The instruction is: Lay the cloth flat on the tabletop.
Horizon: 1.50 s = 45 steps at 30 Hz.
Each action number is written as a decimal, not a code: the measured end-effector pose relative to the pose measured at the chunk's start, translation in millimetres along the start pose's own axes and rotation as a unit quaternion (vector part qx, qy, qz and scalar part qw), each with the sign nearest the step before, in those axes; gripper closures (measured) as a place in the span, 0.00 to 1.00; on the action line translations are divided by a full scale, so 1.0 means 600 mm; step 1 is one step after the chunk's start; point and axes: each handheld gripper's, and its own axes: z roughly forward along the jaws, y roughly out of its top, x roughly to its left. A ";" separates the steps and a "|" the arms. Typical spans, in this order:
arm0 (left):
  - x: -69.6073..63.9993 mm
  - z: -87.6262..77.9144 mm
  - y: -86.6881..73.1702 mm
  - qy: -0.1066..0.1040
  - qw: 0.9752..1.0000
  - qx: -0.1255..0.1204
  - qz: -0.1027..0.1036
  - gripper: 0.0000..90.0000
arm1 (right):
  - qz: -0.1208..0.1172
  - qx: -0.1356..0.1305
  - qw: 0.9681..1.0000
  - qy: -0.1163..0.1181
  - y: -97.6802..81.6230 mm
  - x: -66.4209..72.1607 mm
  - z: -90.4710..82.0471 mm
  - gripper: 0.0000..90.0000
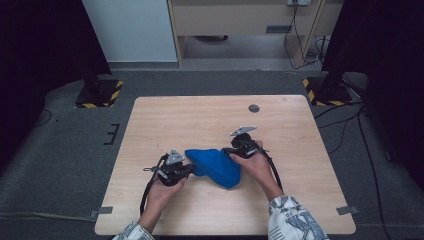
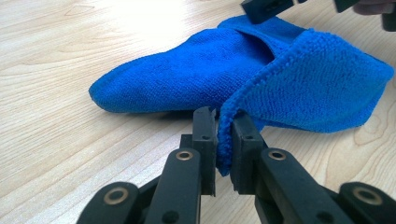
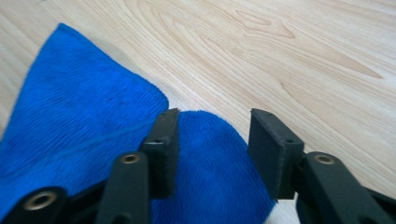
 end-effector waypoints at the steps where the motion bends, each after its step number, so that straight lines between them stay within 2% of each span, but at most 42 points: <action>1: 0.001 0.001 0.000 0.000 1.000 0.000 -0.001 0.91 | 0.002 0.006 1.000 0.002 0.001 0.000 0.005 0.53; 3: 0.003 0.003 0.000 0.002 1.000 0.002 -0.002 0.91 | 0.000 0.015 1.000 0.011 0.002 0.000 0.016 0.49; 6: 0.004 0.003 0.000 0.003 1.000 0.001 -0.001 0.91 | -0.006 0.027 1.000 0.013 0.002 0.003 0.028 0.50; 12: 0.004 0.004 0.000 0.004 1.000 0.004 -0.001 0.91 | -0.031 0.041 0.999 0.007 -0.002 0.011 0.037 0.62; 15: 0.004 0.003 0.001 0.004 1.000 0.004 -0.001 0.91 | -0.037 0.040 0.998 0.010 -0.003 0.013 0.037 0.68; 22: 0.007 0.002 0.001 0.006 1.000 0.001 -0.002 0.91 | -0.038 0.043 0.998 0.024 -0.003 0.014 0.035 0.89; 25: 0.008 0.002 0.001 0.006 1.000 0.001 -0.003 0.91 | -0.047 0.033 0.998 0.023 -0.005 0.016 0.032 0.97; 29: 0.009 -0.001 0.001 0.004 1.000 -0.001 -0.004 0.92 | -0.035 0.005 0.999 0.022 -0.007 0.011 0.018 0.97; 34: 0.010 -0.006 0.004 0.001 1.000 -0.010 -0.008 0.92 | -0.001 -0.048 0.999 0.022 -0.007 -0.006 -0.025 0.98; 40: 0.013 -0.014 0.016 0.001 1.000 -0.022 -0.014 0.92 | -0.003 -0.072 0.997 0.014 -0.008 -0.018 -0.075 0.98; 42: 0.015 -0.014 0.023 -0.002 1.000 -0.018 -0.010 0.93 | -0.003 -0.080 0.997 0.012 -0.009 -0.022 -0.088 0.98; 45: 0.016 -0.012 0.035 -0.006 1.000 -0.017 -0.011 0.93 | 0.009 -0.089 0.996 0.011 -0.013 -0.028 -0.105 0.98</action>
